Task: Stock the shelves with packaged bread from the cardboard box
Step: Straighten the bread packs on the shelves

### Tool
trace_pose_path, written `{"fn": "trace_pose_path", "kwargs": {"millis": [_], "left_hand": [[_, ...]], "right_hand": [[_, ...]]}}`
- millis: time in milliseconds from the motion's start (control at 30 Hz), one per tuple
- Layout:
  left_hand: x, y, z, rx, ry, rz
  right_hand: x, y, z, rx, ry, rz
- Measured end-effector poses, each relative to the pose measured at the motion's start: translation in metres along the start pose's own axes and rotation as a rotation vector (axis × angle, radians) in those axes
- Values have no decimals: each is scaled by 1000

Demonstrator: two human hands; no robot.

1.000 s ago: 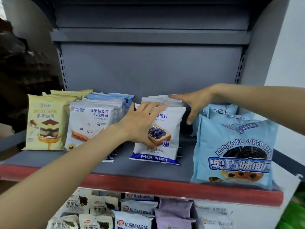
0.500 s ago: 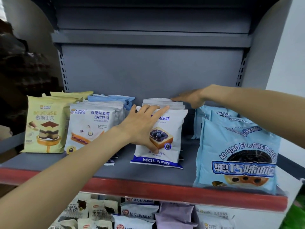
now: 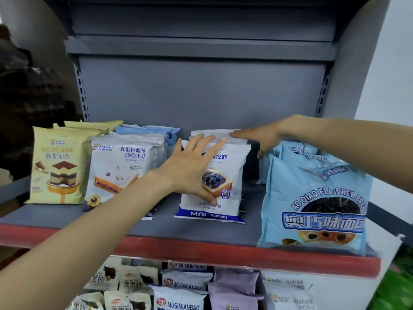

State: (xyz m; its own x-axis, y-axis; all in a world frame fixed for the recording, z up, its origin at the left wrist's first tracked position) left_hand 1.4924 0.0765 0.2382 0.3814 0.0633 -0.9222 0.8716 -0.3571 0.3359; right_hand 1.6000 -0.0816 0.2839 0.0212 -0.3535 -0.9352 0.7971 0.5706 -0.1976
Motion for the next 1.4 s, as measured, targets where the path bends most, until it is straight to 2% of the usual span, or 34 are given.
{"fn": "trace_pose_path", "kwargs": {"millis": [233,367,433,533,633,700,767,867,1033,1133,1267,1400], "left_hand": [[0,-3,-3,-14,-29,52],[-5,-9,-4,-31,-173,120],[-15,-15,-3,-47,-268,258],[-36,-31,-1,-79,-471,561],[-54,-52,13,-112,-817,735],[-62,-59,32,-84,-1109,717],[-60,-57,57,-41,-1323,619],[-37,-51,97,-12,-1408,414],[-6,-51,136,24,-1396,329],[-1,-47,148,9,-1400,283],[-4,-45,159,-12,-1356,325],[-7,-47,166,-34,-1286,372]], "right_hand": [[-8,-12,-6,-59,31,86],[-29,-35,-14,-110,92,236],[-39,-53,-17,-116,111,338],[-53,-90,-24,-124,150,527],[-59,-138,-29,-93,298,740],[-54,-176,-32,-51,466,901],[-37,-214,-34,6,591,1057],[13,-254,-35,138,771,1205],[98,-266,-38,368,774,1083],[113,-261,-35,348,909,1038],[135,-256,-28,330,1049,892],[144,-259,-25,241,1158,848]]}}
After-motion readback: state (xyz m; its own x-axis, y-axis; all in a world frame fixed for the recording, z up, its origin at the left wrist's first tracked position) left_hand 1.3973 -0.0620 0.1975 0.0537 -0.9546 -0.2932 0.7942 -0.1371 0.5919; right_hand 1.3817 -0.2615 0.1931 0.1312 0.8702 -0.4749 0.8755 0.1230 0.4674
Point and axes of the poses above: each hand's wrist, its own y-axis towards the middle knuckle, its own x-axis out of the palm, z = x × y, the point moved 6 cm from there along y, towards the middle knuckle, and after that the axes turned 5 degrees about -x, right-handed, at the moved point
